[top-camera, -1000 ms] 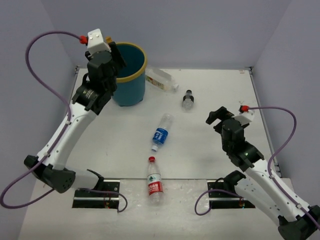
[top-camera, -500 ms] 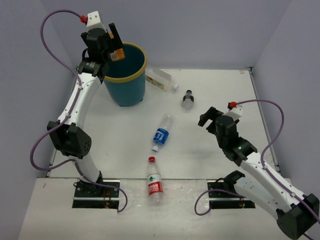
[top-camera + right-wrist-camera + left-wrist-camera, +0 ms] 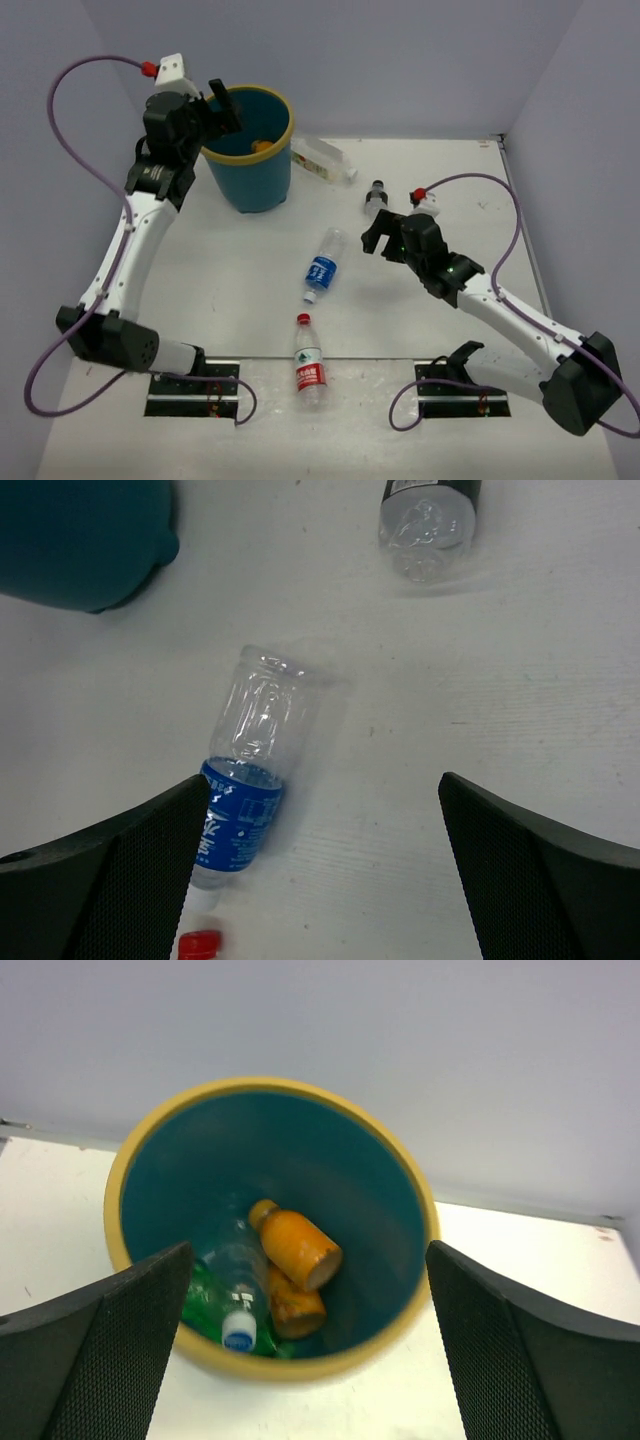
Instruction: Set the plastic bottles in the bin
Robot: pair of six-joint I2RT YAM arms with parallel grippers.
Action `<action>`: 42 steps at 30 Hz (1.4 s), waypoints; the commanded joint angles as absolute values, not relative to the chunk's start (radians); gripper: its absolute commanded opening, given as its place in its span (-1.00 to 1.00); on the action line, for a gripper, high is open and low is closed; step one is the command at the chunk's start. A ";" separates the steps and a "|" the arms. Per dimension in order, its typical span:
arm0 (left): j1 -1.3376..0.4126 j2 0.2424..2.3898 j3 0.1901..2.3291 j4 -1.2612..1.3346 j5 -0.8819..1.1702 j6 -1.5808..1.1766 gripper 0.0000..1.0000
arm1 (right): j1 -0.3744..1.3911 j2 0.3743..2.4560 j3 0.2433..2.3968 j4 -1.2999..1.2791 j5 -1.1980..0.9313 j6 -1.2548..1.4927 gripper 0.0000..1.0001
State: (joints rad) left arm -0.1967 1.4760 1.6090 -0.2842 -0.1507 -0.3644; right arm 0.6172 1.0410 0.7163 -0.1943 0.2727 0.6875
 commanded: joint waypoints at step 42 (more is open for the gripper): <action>-0.204 0.402 0.606 -0.574 -0.347 -0.778 1.00 | 0.808 1.781 1.106 -0.293 0.201 0.762 0.80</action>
State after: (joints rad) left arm -0.2035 0.4225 0.6034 -0.6241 -0.2726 -0.7387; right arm 0.7922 1.7589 1.0752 -0.2779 0.1915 0.7411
